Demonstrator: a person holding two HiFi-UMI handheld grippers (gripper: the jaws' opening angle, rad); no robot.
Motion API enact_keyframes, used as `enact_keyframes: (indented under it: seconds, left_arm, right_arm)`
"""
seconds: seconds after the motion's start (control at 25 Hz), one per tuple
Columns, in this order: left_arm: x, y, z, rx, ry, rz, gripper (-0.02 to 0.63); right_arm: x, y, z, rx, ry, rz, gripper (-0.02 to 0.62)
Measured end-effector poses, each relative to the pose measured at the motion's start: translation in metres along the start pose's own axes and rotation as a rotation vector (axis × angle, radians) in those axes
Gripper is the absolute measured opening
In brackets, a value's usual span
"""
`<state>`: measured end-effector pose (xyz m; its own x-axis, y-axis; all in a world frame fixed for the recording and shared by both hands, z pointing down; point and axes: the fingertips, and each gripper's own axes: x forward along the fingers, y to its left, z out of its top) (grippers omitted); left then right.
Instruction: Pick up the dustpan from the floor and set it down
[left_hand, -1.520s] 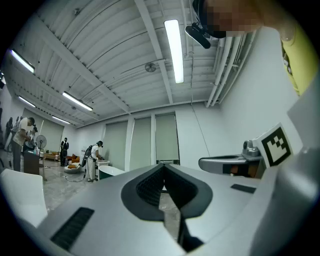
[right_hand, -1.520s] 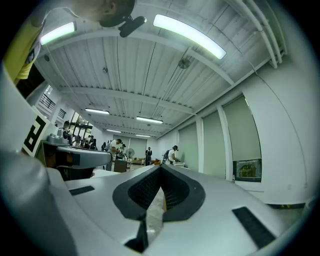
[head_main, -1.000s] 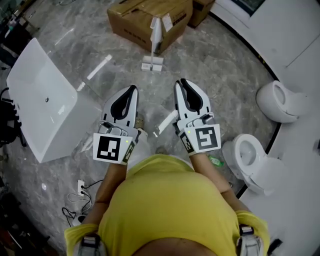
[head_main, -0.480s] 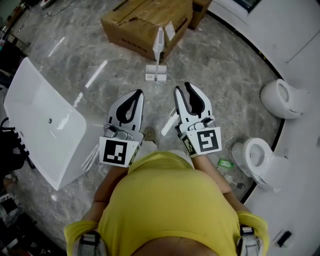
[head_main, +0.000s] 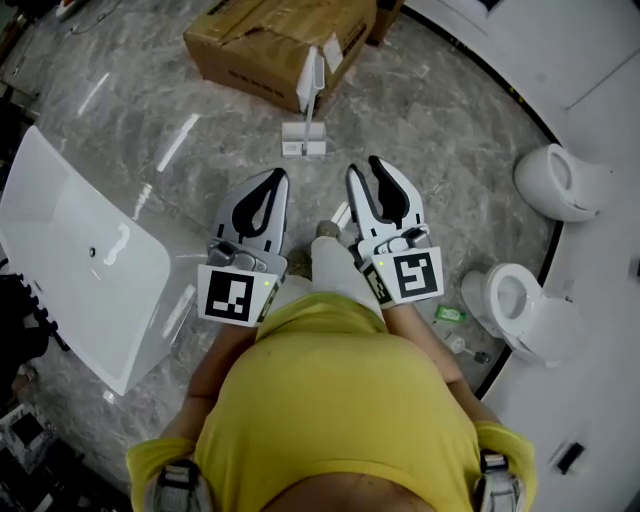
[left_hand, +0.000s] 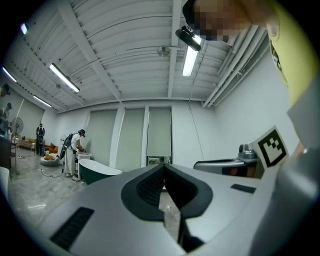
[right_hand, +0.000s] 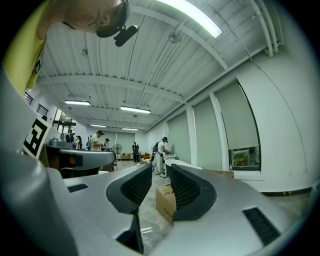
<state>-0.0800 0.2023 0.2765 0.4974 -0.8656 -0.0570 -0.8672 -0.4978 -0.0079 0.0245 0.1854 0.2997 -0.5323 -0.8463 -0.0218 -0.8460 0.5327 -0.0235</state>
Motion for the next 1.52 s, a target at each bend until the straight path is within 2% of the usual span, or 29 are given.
enact_keyframes:
  seconds: [0.4,0.84,1.24,1.52]
  left_arm:
    - [0.060,0.029,-0.019,-0.006,0.025,-0.001,0.002]
    - [0.180,0.089,-0.053,-0.027,0.094,0.022,0.002]
    - [0.261,0.129,-0.079,-0.015,0.141,0.074,0.002]
    - [0.285,0.143,-0.102,-0.018,0.188,0.088,0.002]
  right_arm:
    - [0.066,-0.043,-0.024,0.021,0.024,0.031,0.143]
    - [0.188,-0.111,-0.062,0.039,0.074,0.119,0.150]
    - [0.259,-0.157,-0.122,0.083,0.195,0.227,0.152]
    - [0.278,-0.165,-0.171,0.132,0.305,0.273,0.164]
